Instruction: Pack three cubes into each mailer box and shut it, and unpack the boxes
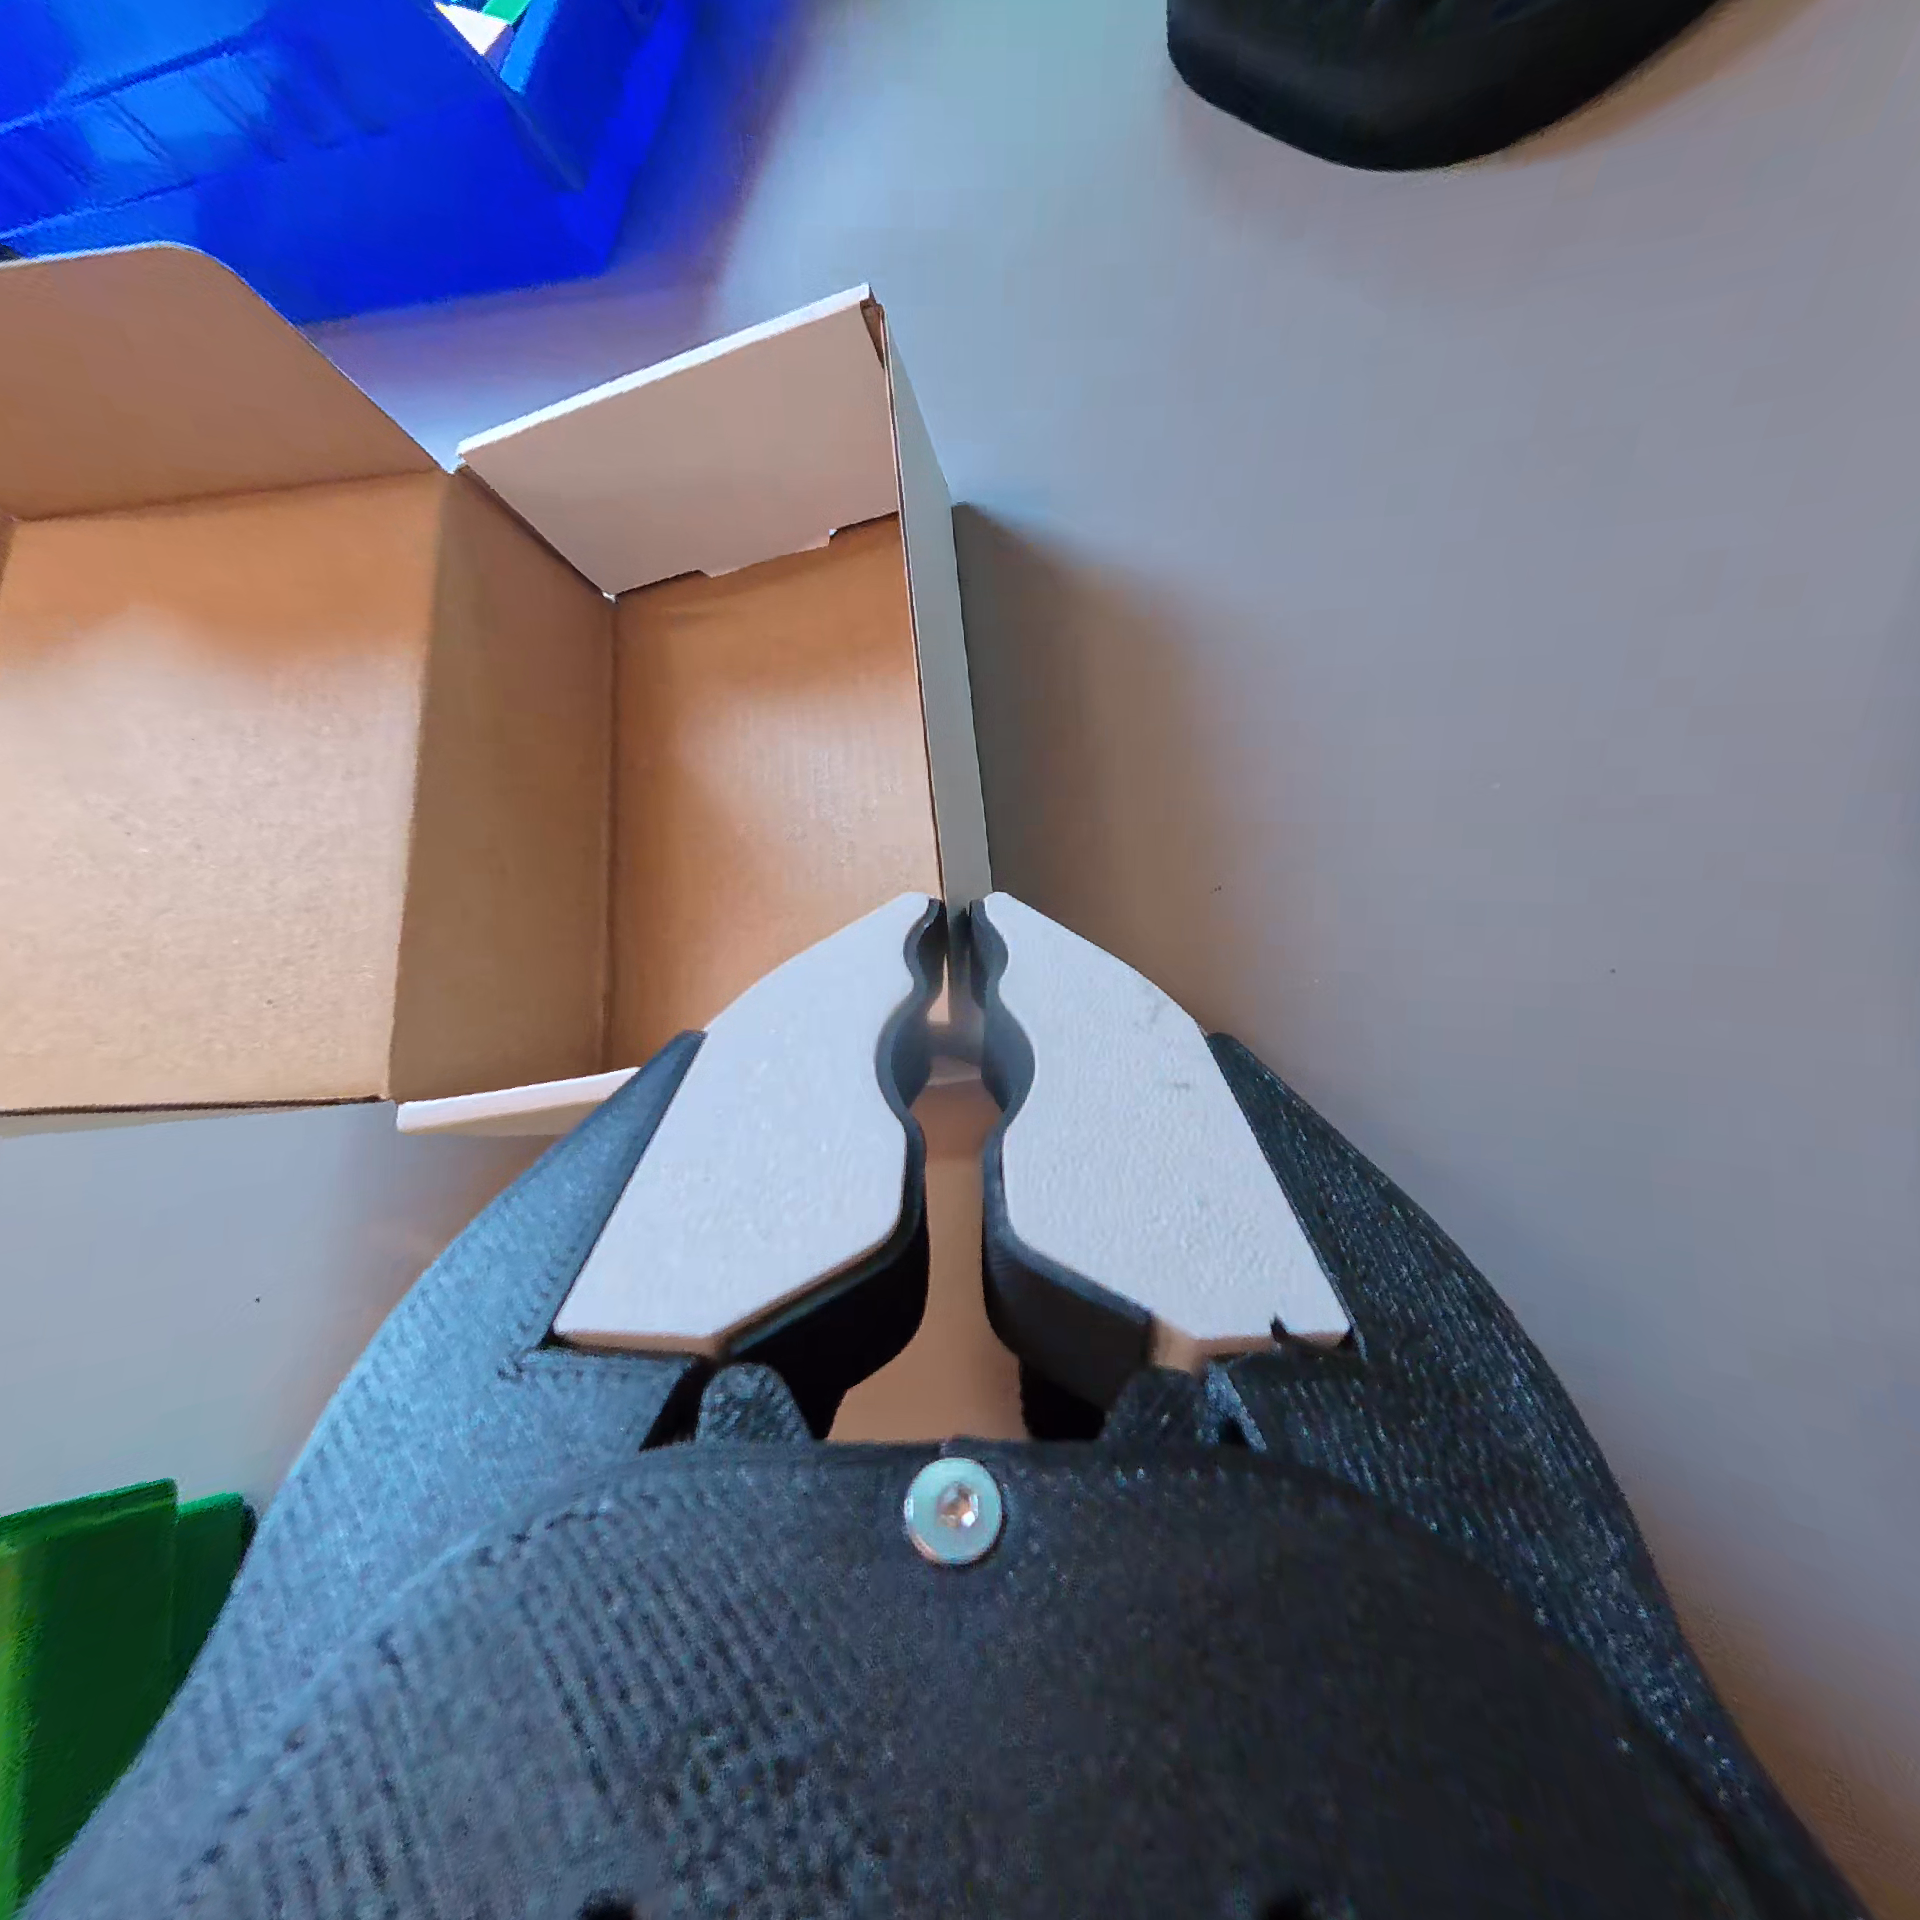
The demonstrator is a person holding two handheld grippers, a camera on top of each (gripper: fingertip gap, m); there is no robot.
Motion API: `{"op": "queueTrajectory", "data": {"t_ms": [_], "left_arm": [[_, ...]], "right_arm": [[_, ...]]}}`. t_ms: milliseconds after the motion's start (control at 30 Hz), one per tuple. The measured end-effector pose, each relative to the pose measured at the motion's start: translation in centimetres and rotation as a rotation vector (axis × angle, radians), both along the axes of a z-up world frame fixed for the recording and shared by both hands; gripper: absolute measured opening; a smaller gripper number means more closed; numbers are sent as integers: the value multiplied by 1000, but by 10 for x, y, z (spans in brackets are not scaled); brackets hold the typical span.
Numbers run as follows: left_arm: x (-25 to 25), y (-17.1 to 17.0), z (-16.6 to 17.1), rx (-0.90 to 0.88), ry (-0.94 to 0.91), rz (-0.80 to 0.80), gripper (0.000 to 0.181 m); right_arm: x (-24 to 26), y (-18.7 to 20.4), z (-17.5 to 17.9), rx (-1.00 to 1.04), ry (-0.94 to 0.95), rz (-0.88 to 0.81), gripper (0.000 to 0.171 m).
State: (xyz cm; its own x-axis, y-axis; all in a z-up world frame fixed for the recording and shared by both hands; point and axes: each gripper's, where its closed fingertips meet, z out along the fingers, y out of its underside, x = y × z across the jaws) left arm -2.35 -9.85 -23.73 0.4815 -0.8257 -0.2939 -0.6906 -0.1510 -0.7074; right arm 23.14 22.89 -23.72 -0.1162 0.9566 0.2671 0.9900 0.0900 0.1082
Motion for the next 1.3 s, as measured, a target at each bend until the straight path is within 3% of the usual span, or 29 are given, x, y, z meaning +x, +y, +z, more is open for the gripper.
{"op": "queueTrajectory", "data": {"t_ms": [333, 433, 533, 633, 733, 833, 967, 1067, 1167, 1233, 1300], "left_arm": [[-4, 0, 0, 11, 6, 2, 4], [-6, 1, 0, 14, 8, 4, 4], [-6, 1, 0, 16, 10, 1, 4], [-6, 1, 0, 30, 16, -8, 5], [-6, 0, 0, 36, 21, -15, 5], [-5, -3, 1, 54, 27, -45, 6], [-3, -9, 3, 42, -3, -97, 18], [1, -23, 20, 26, -136, -185, 30], [-11, -25, 64, 4, -429, -180, 30], [-38, -7, 87, -23, -625, -49, 29], [-78, 26, 88, -59, -775, 198, 29]], "right_arm": [[-5, 23, -16, 7, 14, -51, 27], [-19, 29, 9, 57, 119, -58, 34], [-51, 26, 58, 120, 349, -48, 36], [-97, -4, 109, 134, 639, -9, 41], [-147, -69, 130, -121, 922, -48, 48], [-186, -128, 121, -449, 1106, -184, 48], [-220, -158, 81, -668, 1233, -394, 51], [-230, -155, 83, -906, 1449, -605, 51], [-223, -147, 81, -994, 1545, -679, 50], [-219, -144, 67, -954, 1515, -688, 51], [-219, -141, 57, -947, 1511, -723, 51]]}}
